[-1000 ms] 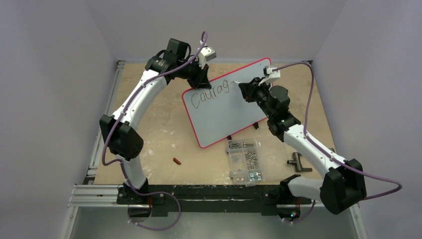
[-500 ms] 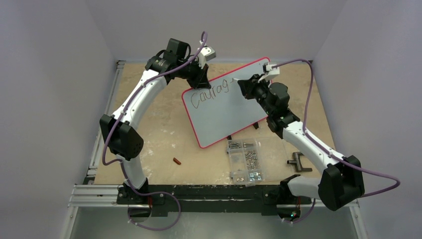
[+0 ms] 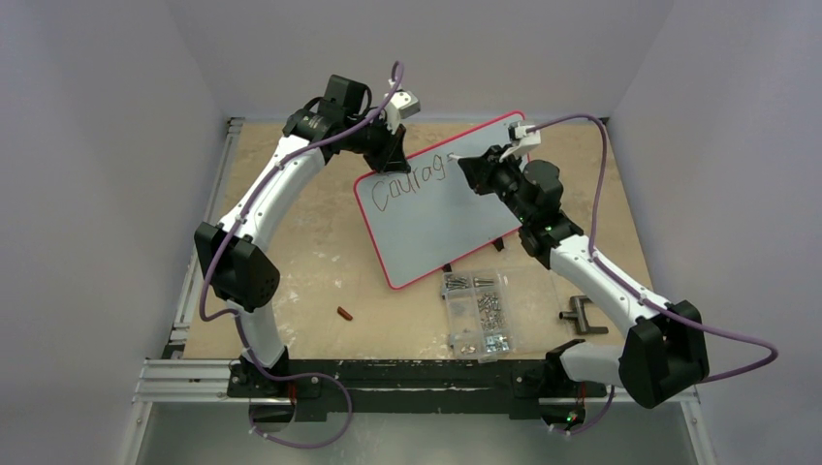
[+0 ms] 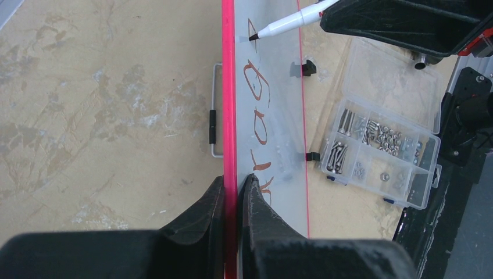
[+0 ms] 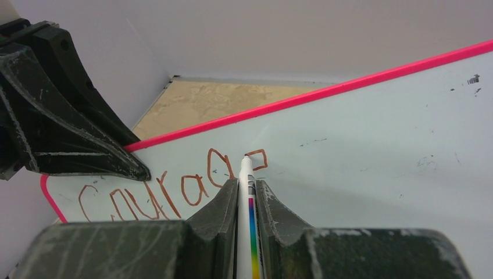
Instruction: Write a sentence on the whiteboard
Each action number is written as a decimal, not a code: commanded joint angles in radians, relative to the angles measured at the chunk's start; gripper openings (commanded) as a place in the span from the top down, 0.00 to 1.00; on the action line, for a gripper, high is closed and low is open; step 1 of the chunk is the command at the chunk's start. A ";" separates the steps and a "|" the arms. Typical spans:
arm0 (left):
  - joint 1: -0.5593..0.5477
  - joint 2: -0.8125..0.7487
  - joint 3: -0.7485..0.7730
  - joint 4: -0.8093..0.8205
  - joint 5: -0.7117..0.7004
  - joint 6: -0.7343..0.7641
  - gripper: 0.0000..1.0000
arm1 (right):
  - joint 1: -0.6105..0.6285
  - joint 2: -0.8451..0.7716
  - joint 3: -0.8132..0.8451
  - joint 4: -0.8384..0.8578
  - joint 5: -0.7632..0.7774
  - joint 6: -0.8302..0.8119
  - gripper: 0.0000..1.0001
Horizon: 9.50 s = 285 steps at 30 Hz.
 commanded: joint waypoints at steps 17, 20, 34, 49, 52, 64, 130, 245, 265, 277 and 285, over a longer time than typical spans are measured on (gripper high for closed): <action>-0.030 0.026 -0.010 -0.098 -0.048 0.108 1.00 | 0.001 -0.041 -0.080 -0.059 0.068 -0.004 1.00; -0.030 0.023 -0.011 -0.098 -0.048 0.108 1.00 | 0.002 -0.052 -0.084 -0.073 0.105 -0.004 1.00; -0.030 -0.010 -0.032 -0.087 -0.067 0.109 1.00 | 0.002 -0.161 0.036 -0.137 0.188 -0.016 1.00; -0.008 -0.059 -0.062 -0.062 -0.048 0.074 1.00 | 0.001 -0.308 -0.081 -0.121 0.131 0.013 1.00; 0.002 -0.084 -0.100 -0.044 -0.035 0.062 1.00 | 0.002 -0.313 -0.102 -0.101 0.107 0.027 1.00; 0.008 -0.145 -0.220 0.039 -0.077 0.033 1.00 | 0.001 -0.336 -0.142 -0.104 0.078 0.041 1.00; -0.001 -0.132 -0.174 0.002 -0.088 0.026 1.00 | -0.029 -0.004 0.052 0.044 0.200 -0.088 1.00; -0.018 -0.147 -0.157 -0.021 -0.114 0.020 1.00 | -0.045 -0.074 0.051 -0.007 0.244 -0.052 1.00; -0.020 -0.149 -0.157 -0.021 -0.117 0.022 1.00 | -0.048 -0.030 0.042 0.011 0.212 -0.047 1.00; -0.020 -0.152 -0.156 -0.020 -0.116 0.024 1.00 | -0.047 -0.051 -0.024 0.009 0.186 -0.032 1.00; -0.021 -0.152 -0.158 -0.020 -0.116 0.021 1.00 | -0.046 -0.071 -0.062 -0.001 0.189 -0.021 1.00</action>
